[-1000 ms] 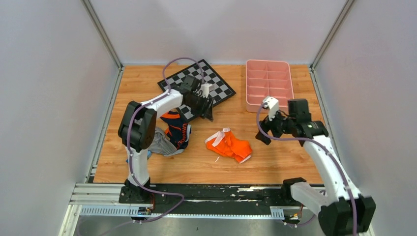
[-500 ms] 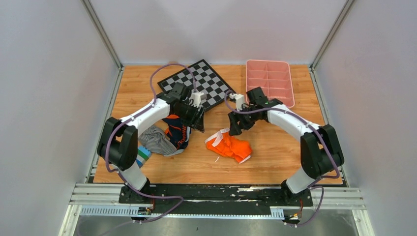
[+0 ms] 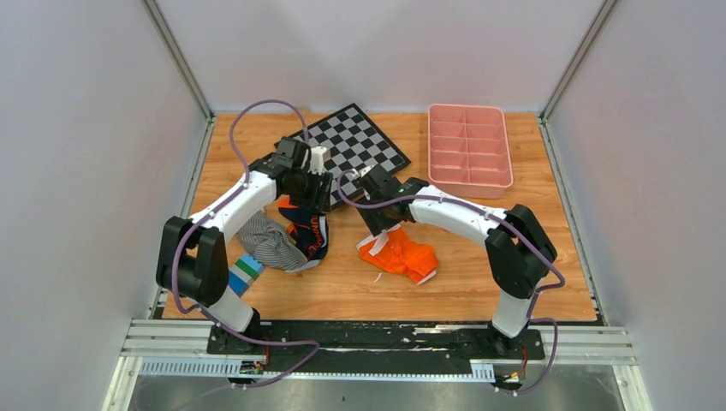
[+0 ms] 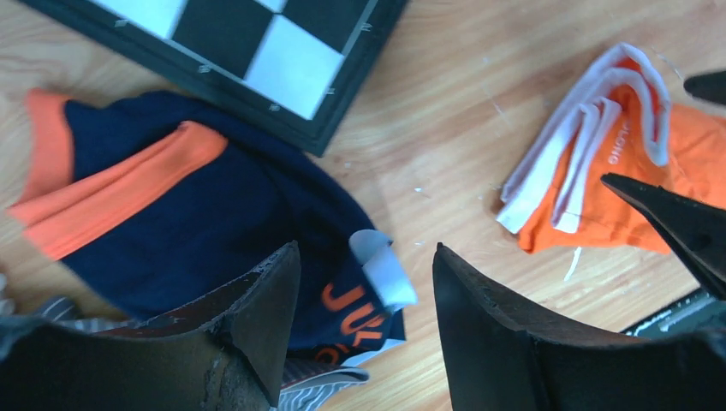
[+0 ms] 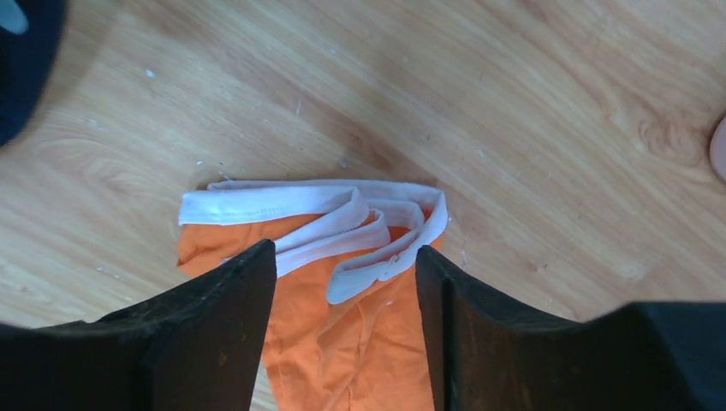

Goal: Roll the underwear
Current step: Flatten out the underwear at the center of the board.

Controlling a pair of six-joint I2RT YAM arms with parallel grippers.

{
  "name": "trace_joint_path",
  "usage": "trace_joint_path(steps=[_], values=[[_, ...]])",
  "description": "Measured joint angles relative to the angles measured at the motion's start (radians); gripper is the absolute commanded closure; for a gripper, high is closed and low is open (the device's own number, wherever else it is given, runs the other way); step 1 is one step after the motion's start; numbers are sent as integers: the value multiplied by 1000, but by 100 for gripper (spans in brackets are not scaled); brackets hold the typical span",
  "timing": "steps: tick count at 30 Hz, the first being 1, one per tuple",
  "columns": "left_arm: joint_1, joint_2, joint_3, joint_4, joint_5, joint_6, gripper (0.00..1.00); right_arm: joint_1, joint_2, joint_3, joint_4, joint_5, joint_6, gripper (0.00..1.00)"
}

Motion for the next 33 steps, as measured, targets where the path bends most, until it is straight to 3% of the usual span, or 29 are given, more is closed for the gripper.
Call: trace_joint_path(steps=[5, 13, 19, 25, 29, 33], values=[[43, -23, 0, 0, -32, -8, 34, 50, 32, -2, -42, 104, 62, 55], [43, -37, 0, 1, -39, -8, 35, 58, 32, -9, -53, 166, 93, 99], [43, -37, 0, 3, -24, -5, 41, 13, 20, -25, -50, 180, 68, 100], [12, 28, 75, -40, 60, 35, 46, -167, -103, -84, -24, 108, -58, 100], [-129, 44, 108, -17, 85, 102, 46, -306, -253, -157, -4, -31, -134, 100], [-272, 53, 108, 10, 143, 106, 47, -357, -336, -235, 35, -143, -195, 100]])
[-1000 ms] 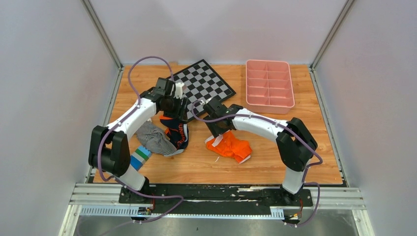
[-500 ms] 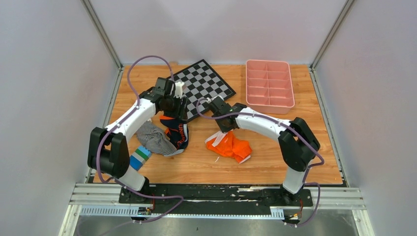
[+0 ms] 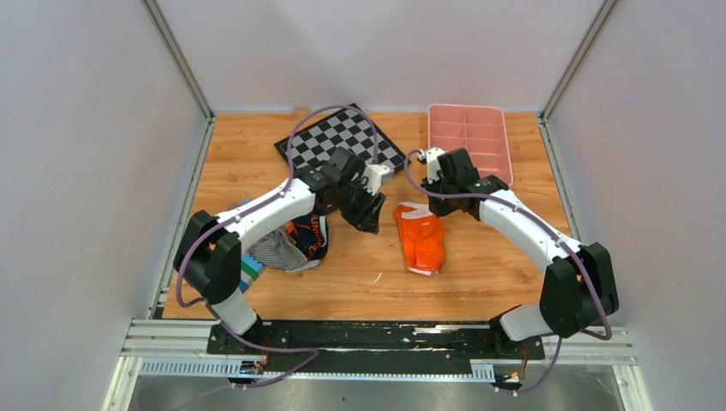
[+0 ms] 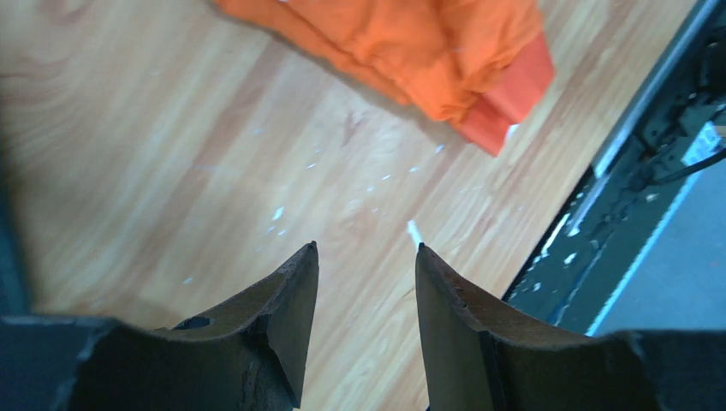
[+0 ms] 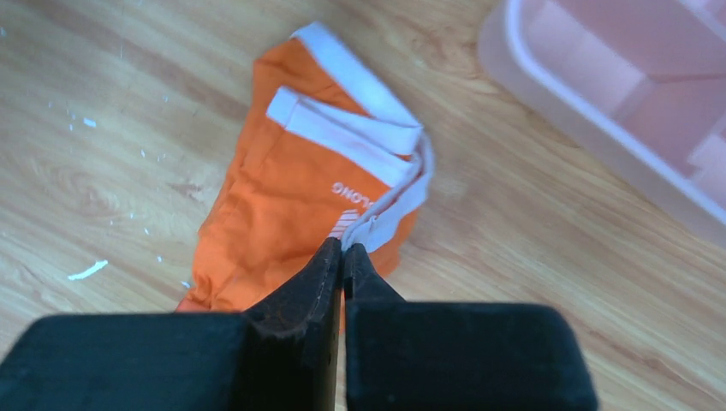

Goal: Roll the underwear
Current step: Flatten out the underwear at the center of the board.

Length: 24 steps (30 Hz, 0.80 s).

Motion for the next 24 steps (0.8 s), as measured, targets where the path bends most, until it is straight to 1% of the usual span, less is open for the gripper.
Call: trace_joint_path(steps=[2, 3, 7, 9, 11, 14, 16, 18, 21, 24], values=[[-47, 27, 0, 32, 33, -36, 47, -2, -8, -49, 23, -41, -23, 100], [-53, 45, 0, 48, 37, -57, 47, -4, -7, -64, 29, -53, -28, 100], [-51, 167, 0, 142, 54, -206, 47, -28, -2, -97, 31, -92, -41, 100], [-45, 258, 2, 199, 72, -323, 47, -68, -2, -97, 41, -114, -42, 100], [-45, 303, 2, 236, 82, -390, 47, -99, -2, -98, 50, -125, -41, 100], [-45, 347, 2, 330, 100, -500, 52, -139, -8, -112, 64, -135, -39, 100], [-45, 360, 16, 372, 105, -549, 55, -150, -14, -127, 68, -139, -37, 100], [-45, 384, 63, 393, 109, -585, 56, -150, -18, -134, 69, -146, -36, 100], [-45, 422, 134, 424, 115, -614, 56, -150, -18, -134, 72, -154, -32, 100], [-45, 441, 160, 441, 118, -631, 56, -150, -18, -134, 75, -161, -29, 100]])
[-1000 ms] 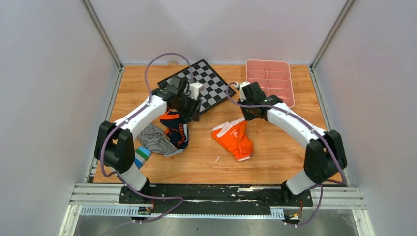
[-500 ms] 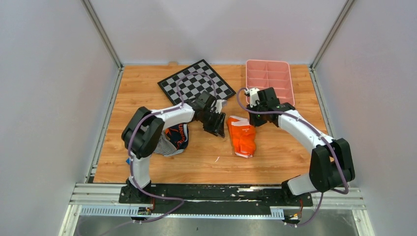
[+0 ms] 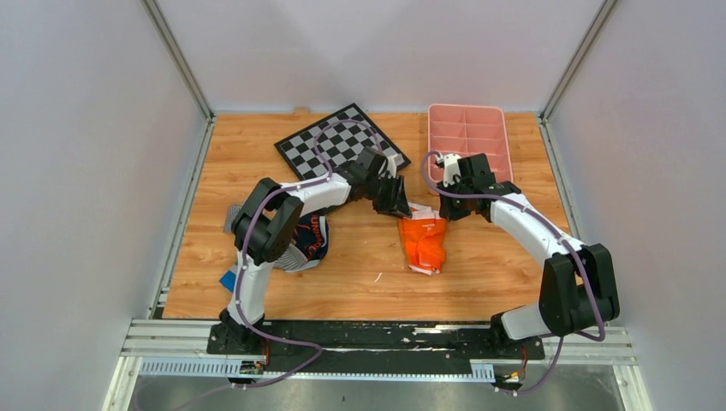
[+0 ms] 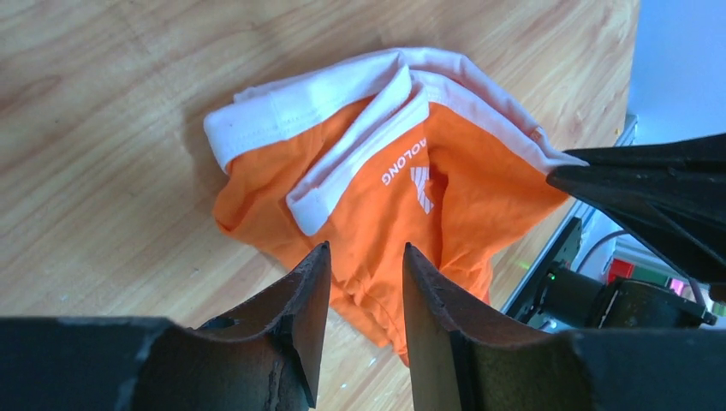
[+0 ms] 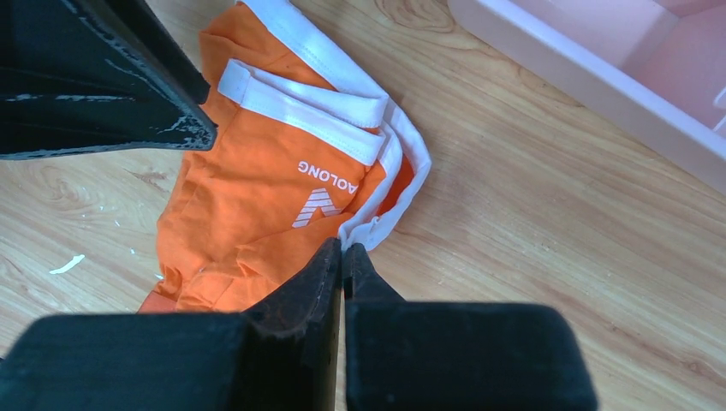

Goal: Roll the underwear
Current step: Flatten out the underwear at the center of the board.

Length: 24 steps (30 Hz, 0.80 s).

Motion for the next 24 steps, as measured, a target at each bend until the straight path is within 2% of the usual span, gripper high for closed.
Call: trace_joint_path(steps=[12, 18, 24], values=[[10, 81, 82, -63, -24, 8, 57, 0, 0, 0, 3, -8, 6, 100], [13, 82, 91, -79, -40, 9, 52, -2, 0, 0, 3, -10, 7, 100], [13, 92, 90, -60, -27, -5, 60, -2, 0, 0, 3, -12, 7, 100]])
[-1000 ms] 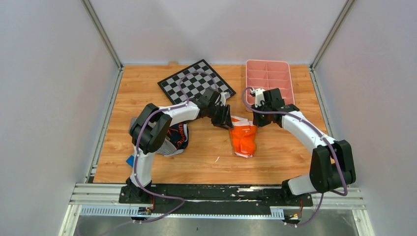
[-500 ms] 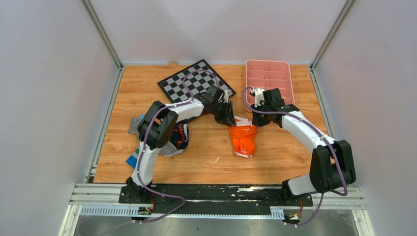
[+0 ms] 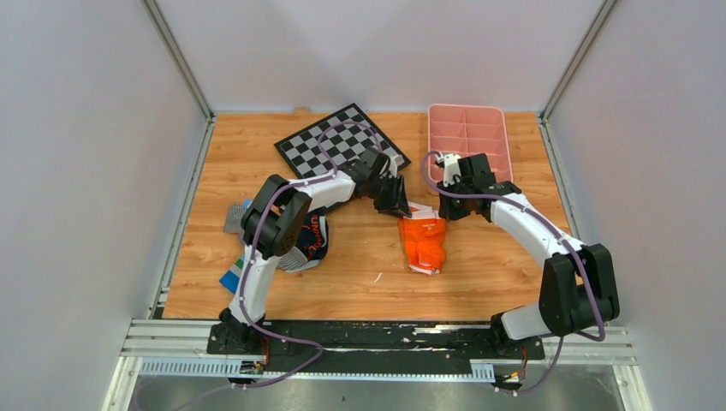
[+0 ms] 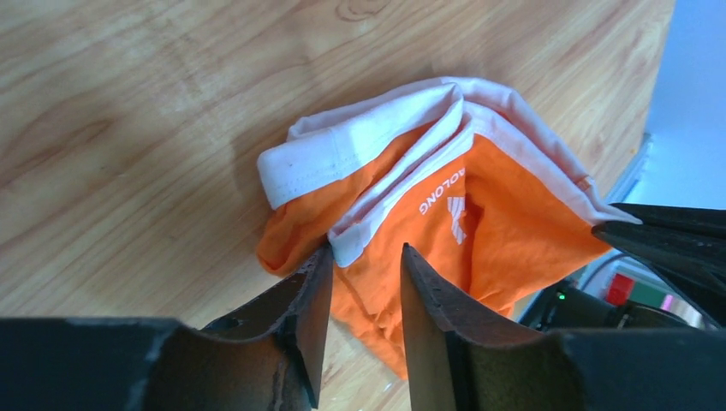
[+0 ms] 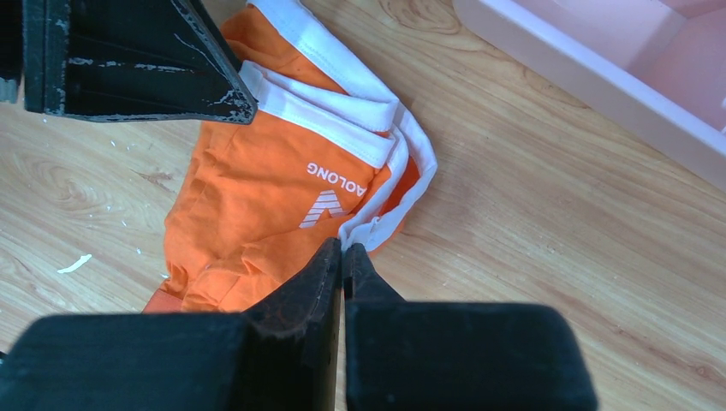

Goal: Roll the underwear
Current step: Flatten out the underwear at the center of the board.

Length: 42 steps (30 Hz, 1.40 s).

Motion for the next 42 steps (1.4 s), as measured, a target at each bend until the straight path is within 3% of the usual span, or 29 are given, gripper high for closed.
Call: trace_joint_path(steps=[7, 10, 14, 20, 27, 30, 35, 42], values=[[0, 18, -27, 89, 73, -60, 65, 0, 0, 0, 0, 0, 0, 100], [0, 19, -28, 111, 87, -71, 56, 0, 0, 0, 0, 0, 0, 100], [0, 20, -28, 113, 86, -77, 54, 0, 0, 0, 0, 0, 0, 100], [0, 45, -17, 106, 83, -77, 62, 0, 0, 0, 0, 0, 0, 100], [0, 60, 3, 91, 83, -51, 88, -7, 0, 0, 0, 1, 0, 100], [3, 60, 17, 61, 82, -6, 98, -12, 0, 0, 0, 3, 0, 100], [29, 34, 34, -27, 71, 114, 100, -17, 0, 36, -32, 34, -13, 100], [144, -159, 92, -284, 151, 375, 100, -49, -58, 213, -118, 51, -80, 100]])
